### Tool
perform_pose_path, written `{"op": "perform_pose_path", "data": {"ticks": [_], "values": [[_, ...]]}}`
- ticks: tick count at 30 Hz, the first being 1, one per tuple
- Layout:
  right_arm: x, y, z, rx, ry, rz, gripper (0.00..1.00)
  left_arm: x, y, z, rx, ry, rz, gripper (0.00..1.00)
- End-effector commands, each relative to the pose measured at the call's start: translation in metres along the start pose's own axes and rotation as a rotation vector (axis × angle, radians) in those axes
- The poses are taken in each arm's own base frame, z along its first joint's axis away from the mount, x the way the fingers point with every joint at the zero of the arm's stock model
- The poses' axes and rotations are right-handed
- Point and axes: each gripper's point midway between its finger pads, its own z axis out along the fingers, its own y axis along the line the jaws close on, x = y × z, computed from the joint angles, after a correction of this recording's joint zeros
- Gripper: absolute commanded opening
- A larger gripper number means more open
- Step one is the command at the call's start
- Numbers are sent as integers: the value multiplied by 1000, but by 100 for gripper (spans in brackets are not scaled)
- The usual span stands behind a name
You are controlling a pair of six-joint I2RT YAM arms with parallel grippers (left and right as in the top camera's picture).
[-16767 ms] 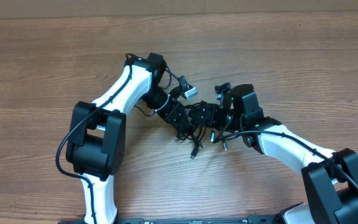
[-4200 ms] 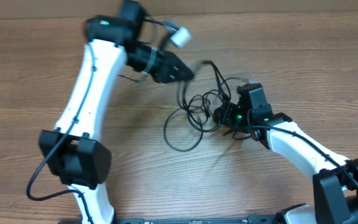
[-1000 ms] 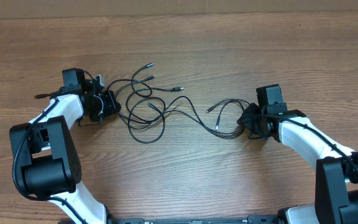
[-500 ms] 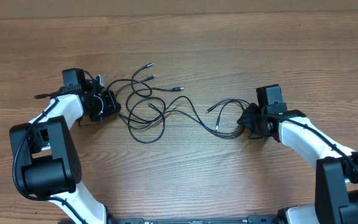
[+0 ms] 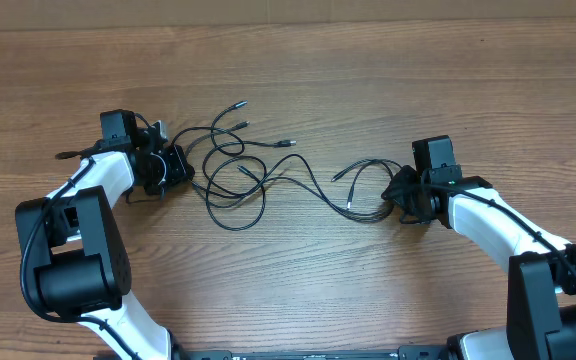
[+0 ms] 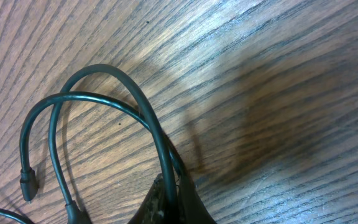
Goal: Untangle cables
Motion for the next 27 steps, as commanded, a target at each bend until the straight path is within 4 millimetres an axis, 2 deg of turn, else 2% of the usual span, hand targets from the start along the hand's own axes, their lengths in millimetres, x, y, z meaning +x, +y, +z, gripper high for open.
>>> {"op": "perform_pose_path", "data": {"ticks": [1, 7, 12, 17, 27], "values": [[-9, 4, -1, -2, -27, 2, 4, 27, 18, 15, -63, 73, -32, 4], [-7, 10, -1, -33, -11, -1, 4, 27, 18, 15, -63, 72, -32, 4], [8, 40, -1, -166, 64, -32, 4, 27, 18, 15, -63, 72, -32, 4], [25, 72, -3, -248, 64, -119, 4, 27, 18, 15, -63, 72, -32, 4], [86, 149, -17, -451, 57, -344, 4, 27, 19, 15, -63, 73, -33, 4]]}}
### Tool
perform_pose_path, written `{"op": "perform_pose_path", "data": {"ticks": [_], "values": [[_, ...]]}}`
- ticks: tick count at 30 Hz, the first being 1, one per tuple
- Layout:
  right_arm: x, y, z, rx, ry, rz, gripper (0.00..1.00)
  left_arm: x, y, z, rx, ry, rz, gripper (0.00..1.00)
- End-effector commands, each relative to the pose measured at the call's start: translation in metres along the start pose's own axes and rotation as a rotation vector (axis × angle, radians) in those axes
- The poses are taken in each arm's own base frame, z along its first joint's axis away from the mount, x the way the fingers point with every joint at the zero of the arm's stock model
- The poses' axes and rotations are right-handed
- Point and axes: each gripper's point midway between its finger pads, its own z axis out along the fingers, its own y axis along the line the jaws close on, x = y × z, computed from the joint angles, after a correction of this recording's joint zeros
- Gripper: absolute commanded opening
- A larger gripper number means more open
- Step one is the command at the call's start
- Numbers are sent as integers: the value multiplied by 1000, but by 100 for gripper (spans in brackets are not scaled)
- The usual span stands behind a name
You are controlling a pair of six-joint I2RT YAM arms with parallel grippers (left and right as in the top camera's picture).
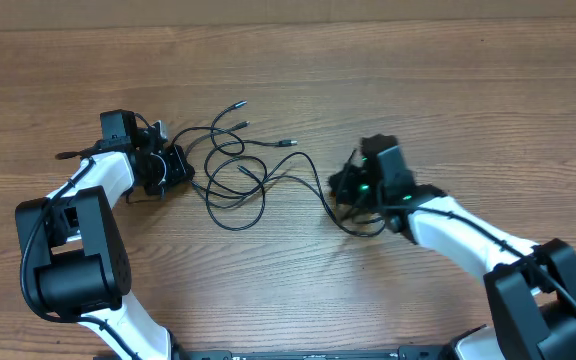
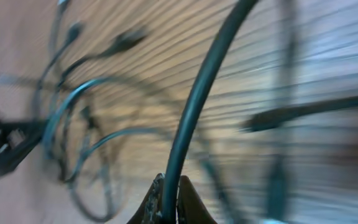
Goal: Untangle cables
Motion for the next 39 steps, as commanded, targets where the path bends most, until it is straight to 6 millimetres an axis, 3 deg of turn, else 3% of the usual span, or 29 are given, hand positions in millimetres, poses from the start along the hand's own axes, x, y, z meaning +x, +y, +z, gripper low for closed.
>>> {"op": "perform_pose_path", "data": {"ticks": [1, 10, 15, 20, 23, 26, 28, 30, 34, 36, 39], "values": [[8, 25, 4, -51, 6, -52, 4, 27, 19, 15, -64, 73, -33, 4], [19, 36, 8, -47, -6, -102, 5, 27, 19, 15, -64, 73, -34, 4], [14, 32, 8, -27, -30, -101, 22, 27, 19, 15, -64, 73, -34, 4], [14, 32, 8, -24, -31, -101, 30, 27, 18, 15, -60, 73, -34, 4], [16, 32, 8, -27, -23, -101, 49, 28, 15, 15, -45, 77, -33, 5], [24, 52, 6, -127, 32, -199, 61, 29, 15, 15, -43, 85, -36, 27], [21, 67, 1, -171, 47, -233, 68, 30, 13, 14, -34, 93, -39, 54], [10, 77, -6, -149, 58, -226, 71, 30, 6, 11, 1, 111, -20, 63], [-13, 96, -27, -89, 69, -235, 76, 23, -11, -4, 28, 151, -29, 68], [-21, 105, -32, -93, 55, -235, 84, 16, -21, -14, 26, 167, -26, 69], [-23, 103, -32, -80, 45, -164, 92, 9, -38, -28, 16, 193, -1, 71]]}}
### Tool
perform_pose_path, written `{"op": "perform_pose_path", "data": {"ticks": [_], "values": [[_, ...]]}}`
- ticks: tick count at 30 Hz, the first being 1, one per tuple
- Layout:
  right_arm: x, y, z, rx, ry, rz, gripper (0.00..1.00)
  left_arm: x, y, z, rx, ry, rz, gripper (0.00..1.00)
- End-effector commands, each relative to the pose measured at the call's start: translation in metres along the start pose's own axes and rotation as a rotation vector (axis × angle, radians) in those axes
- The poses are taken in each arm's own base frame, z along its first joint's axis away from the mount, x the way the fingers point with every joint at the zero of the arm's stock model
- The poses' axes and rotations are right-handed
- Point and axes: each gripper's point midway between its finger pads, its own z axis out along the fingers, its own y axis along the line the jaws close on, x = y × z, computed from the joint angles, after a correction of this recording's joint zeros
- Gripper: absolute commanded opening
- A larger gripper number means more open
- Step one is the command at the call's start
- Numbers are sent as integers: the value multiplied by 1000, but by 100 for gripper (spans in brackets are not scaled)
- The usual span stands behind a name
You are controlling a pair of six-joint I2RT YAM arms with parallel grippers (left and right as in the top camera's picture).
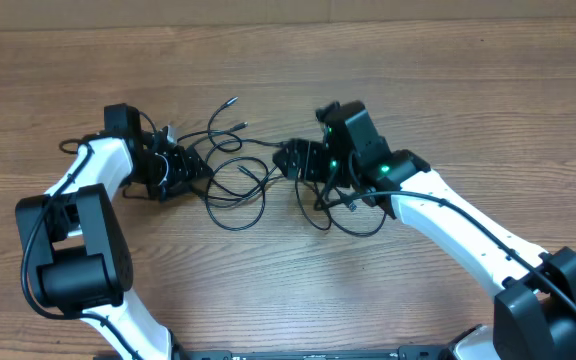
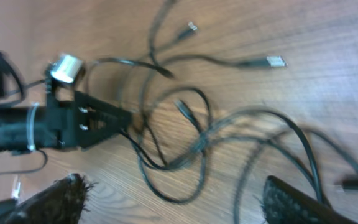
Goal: Untangle cables
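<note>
Several thin black cables [image 1: 236, 172] lie tangled in the middle of the wooden table [image 1: 448, 80], with more loops [image 1: 356, 212] beside my right arm. In the right wrist view the tangle [image 2: 191, 146] lies below the camera, and a silver-tipped plug [image 2: 275, 61] points right. My left gripper [image 1: 190, 166] is shut on a cable at the tangle's left edge, and it also shows as a black wedge [image 2: 120, 117] in the wrist view. My right gripper [image 1: 296, 160] hovers open over the tangle's right side. Its fingers [image 2: 61, 199] stand wide apart with nothing gripped between them.
Loose plug ends [image 1: 233, 101] reach toward the far side of the table. A pale strip [image 1: 288, 12] runs along the far edge. The arm bases sit at the near corners.
My right gripper was shut on a cable right of the tangle. Now it is open and further left, over the tangle. The loops lie by the arm. The left gripper shifted slightly right.
At first my right gripper was shut on a cable far to the right, with the cable stretched out from the tangle. Then it held that cable nearer the centre. Now it is open over the tangle. The left gripper held its cable throughout.
</note>
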Motion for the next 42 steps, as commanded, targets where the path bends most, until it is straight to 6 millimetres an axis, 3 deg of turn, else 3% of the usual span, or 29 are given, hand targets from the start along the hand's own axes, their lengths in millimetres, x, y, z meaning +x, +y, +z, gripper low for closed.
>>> {"op": "perform_pose_path", "data": {"ticks": [1, 5, 8, 12, 14, 15, 16, 19, 25, 30, 34, 42], "values": [[-2, -8, -1, 36, -13, 58, 92, -17, -23, -16, -23, -21, 76, 71], [5, 2, 1, -27, 26, 12, 93, -18, -39, -26, -108, -12, 117, 70], [7, 25, 1, -151, 60, -43, 84, -27, -62, -42, -89, -36, 152, 73], [0, 38, 9, -212, 29, -68, 74, -39, -121, -81, 109, -72, 201, 77], [-2, 42, 16, -228, 20, -77, 67, -42, -143, -98, 179, -90, 229, 84], [0, 43, 20, -233, 21, -81, 65, -43, -146, -102, 187, -95, 234, 100], [3, 45, 25, -236, 27, -89, 65, -43, -149, -106, 193, -98, 237, 100], [15, 48, 44, -245, 52, -118, 68, -41, -147, -107, 179, -91, 234, 100], [47, 56, 78, -269, 96, -234, 70, -51, -104, -104, -63, -134, 194, 100], [57, 45, 102, -234, 104, -241, 45, -51, -85, -104, -164, -135, 170, 99], [69, 25, 123, -196, 140, -199, 25, -50, -83, -101, -164, -126, 160, 100], [85, -9, 150, -100, 183, -63, 16, -48, -84, -101, -161, -120, 155, 100]]}}
